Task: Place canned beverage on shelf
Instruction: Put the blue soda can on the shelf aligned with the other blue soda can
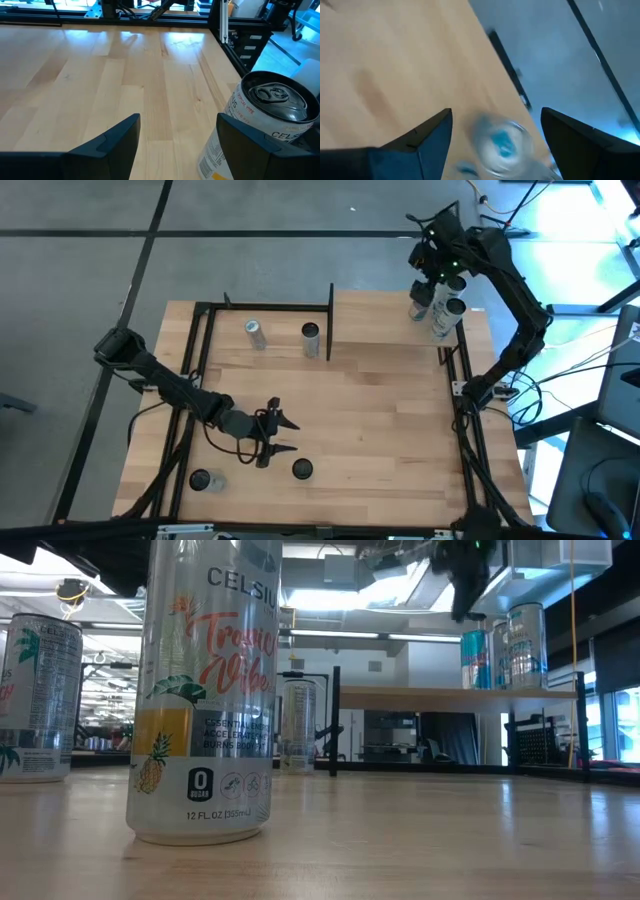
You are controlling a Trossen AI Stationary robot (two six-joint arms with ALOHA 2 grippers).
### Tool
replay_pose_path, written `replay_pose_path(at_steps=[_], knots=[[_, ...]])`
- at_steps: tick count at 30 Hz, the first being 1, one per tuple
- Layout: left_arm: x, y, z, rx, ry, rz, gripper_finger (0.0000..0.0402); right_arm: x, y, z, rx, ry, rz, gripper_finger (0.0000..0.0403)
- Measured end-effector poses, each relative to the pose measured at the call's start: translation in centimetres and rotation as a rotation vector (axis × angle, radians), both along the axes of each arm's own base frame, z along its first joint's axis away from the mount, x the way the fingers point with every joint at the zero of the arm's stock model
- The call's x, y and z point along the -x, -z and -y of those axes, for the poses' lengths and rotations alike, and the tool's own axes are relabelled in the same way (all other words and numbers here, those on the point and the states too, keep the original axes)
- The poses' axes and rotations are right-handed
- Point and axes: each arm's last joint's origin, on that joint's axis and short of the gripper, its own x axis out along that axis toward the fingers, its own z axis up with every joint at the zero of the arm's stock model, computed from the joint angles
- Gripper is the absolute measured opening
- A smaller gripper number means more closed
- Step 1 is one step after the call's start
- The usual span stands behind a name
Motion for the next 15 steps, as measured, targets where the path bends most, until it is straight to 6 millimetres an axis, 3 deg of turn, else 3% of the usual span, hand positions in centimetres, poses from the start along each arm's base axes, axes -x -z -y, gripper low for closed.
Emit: replay_pose_path(at_steps=[4,8,12,15], knots=[[0.0,0.0,-0.1,-0.008,-0.023,0.004,0.0247,-2.0,-2.3,-2.9,-0.015,-0.137,0.175,0.0289],[-0.1,0.0,-0.3,-0.025,-0.068,0.013,0.0247,-4.6,-3.0,-6.4,-0.054,-0.306,0.282,0.0289],[-0.2,-0.1,-0.7,-0.044,-0.128,0.022,0.0247,-7.3,-1.6,-9.7,-0.069,-0.440,0.249,0.0289],[-0.3,-0.2,-1.0,-0.064,-0.185,0.033,0.0247,-9.5,0.7,-11.7,-0.083,-0.526,0.222,0.0289]])
